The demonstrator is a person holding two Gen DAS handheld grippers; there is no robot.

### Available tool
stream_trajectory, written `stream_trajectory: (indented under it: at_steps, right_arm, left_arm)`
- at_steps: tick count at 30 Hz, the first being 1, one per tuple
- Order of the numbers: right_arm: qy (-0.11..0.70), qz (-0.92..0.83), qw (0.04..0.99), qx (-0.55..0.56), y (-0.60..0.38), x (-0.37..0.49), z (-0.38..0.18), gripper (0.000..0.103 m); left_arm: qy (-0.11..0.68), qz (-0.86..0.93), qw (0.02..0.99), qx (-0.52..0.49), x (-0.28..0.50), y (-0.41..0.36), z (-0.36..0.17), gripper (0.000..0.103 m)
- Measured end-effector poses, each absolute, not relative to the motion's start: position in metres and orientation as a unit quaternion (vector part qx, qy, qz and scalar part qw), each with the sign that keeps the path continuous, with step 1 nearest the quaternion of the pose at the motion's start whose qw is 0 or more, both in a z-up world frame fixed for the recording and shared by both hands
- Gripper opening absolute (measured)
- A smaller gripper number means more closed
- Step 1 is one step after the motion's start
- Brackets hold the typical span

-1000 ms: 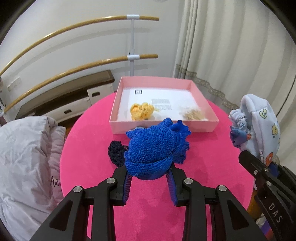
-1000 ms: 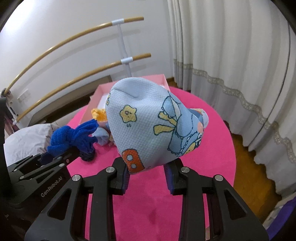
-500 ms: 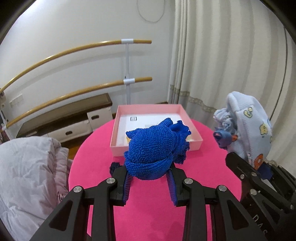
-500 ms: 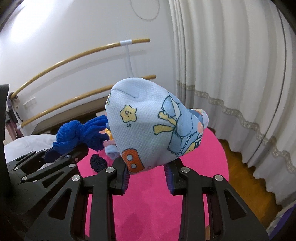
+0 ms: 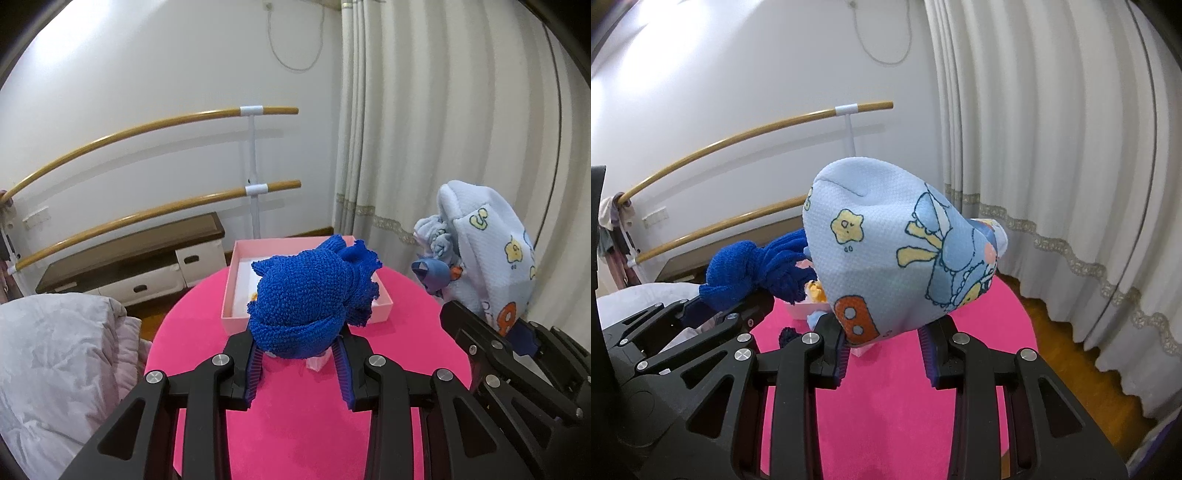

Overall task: Organize soft objects
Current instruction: 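Carry the blue hat and cartoon cloth over the pink box with both tools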

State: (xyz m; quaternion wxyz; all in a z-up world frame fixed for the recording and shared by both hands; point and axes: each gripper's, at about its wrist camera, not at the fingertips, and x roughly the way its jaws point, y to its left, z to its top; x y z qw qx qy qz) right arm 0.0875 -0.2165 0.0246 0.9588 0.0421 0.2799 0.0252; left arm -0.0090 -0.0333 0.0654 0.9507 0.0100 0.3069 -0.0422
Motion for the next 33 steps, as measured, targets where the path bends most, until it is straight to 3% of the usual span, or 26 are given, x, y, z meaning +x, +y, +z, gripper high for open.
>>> stream_trajectory:
  at_steps: [33]
  right_arm:
    - [0.279,0.022,0.959,0.034,-0.21,0.086,0.027,0.03]
  left_arm:
    - [0.313,-0.044,0.949,0.006,-0.002,-0.027,0.063,0.032]
